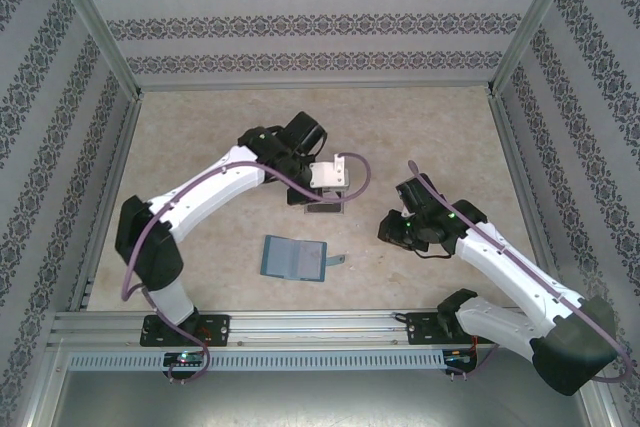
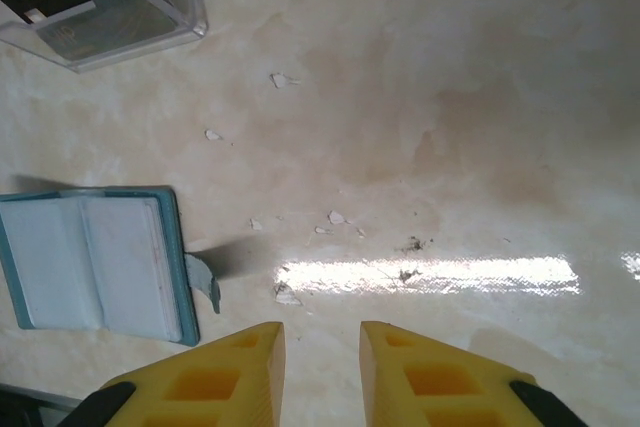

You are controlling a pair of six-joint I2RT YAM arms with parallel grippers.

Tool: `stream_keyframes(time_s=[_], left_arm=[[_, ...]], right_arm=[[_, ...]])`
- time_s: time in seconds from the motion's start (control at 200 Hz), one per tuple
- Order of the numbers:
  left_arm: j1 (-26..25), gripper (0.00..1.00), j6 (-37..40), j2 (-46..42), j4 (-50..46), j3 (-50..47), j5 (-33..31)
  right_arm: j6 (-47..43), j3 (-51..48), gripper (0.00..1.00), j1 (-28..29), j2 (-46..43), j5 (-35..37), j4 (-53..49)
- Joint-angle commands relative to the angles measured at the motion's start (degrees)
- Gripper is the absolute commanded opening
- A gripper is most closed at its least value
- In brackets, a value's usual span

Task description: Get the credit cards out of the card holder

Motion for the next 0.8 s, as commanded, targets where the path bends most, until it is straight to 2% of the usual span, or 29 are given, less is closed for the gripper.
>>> stream_keyframes(time_s=[0.0,0.245,0.485,0.794], left_arm=[[2.0,0.00,6.3,4.0,-5.7,5.7,1.2],[4.1,0.00,8.7,15.7,-13.2,19.2,-0.9],[4.8,0.00,10.3,22.2,-14.6,25.7,-0.3],[5.0,0.00,11.2,28.9,-16.3,32.1,-2.9]], right_arm=[[-1.6,-0.6,0.29,-0.6,-1.2,-0.4,-2.6],[-2.4,-1.1,0.29,-2.5,-2.1,-1.4,-3.8],[-3.0,-1.7,0.30,-4.2,-1.9,-2.4,-3.3],[-4.2,-1.4,0.30,-5.2,0.2,-3.3,-2.9]])
